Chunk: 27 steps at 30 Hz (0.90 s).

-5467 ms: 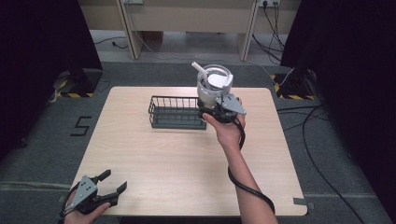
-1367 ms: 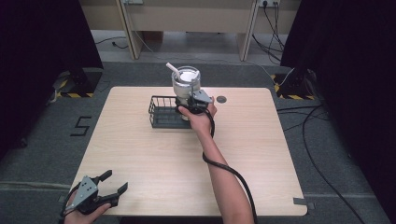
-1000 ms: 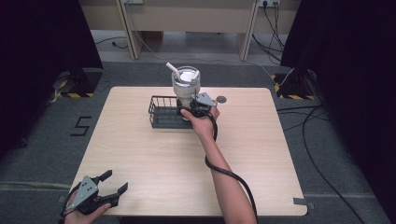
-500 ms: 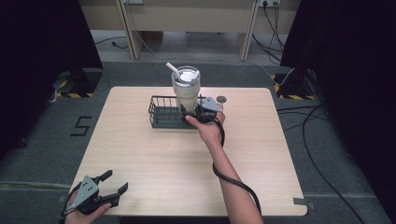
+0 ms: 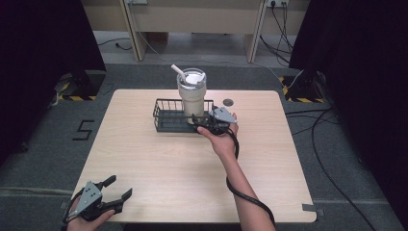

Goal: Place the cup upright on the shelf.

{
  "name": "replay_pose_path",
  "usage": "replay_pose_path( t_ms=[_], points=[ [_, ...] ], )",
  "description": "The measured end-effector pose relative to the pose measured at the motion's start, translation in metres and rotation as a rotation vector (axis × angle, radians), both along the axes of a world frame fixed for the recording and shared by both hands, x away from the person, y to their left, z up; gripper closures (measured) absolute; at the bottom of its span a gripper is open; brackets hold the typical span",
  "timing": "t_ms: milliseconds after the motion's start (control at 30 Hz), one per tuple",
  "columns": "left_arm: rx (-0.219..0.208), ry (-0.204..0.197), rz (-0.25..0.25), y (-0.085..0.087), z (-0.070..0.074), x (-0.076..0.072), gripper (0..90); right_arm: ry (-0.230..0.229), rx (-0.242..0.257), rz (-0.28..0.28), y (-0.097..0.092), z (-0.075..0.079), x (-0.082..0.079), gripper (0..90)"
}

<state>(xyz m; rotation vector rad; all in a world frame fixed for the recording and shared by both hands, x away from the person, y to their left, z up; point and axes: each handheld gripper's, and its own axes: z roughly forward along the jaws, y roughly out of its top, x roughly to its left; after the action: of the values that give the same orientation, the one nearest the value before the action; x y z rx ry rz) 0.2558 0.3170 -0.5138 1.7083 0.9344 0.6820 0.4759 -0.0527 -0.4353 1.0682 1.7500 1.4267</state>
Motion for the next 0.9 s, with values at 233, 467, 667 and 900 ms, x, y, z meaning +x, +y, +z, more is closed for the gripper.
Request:
replay_pose_path(
  t_ms=[233, 467, 667, 900],
  points=[
    [0.001, 0.000, 0.000, 0.000, 0.000, 0.000, 20.8, 0.000, -0.012, -0.012, -0.011, 0.001, -0.010, 11.4],
    [0.000, 0.002, 0.003, 0.000, 0.000, 0.000, 20.7, 0.001, -0.035, -0.036, -0.029, -0.001, -0.025, 12.3],
    [0.001, 0.005, 0.005, 0.000, 0.000, 0.000, 20.7, -0.008, -0.059, -0.060, -0.043, -0.001, -0.036, 12.9],
    [0.008, 0.007, 0.009, 0.001, 0.000, 0.000, 20.6, -0.006, -0.061, -0.078, -0.058, -0.003, -0.048, 13.2]
  ],
)
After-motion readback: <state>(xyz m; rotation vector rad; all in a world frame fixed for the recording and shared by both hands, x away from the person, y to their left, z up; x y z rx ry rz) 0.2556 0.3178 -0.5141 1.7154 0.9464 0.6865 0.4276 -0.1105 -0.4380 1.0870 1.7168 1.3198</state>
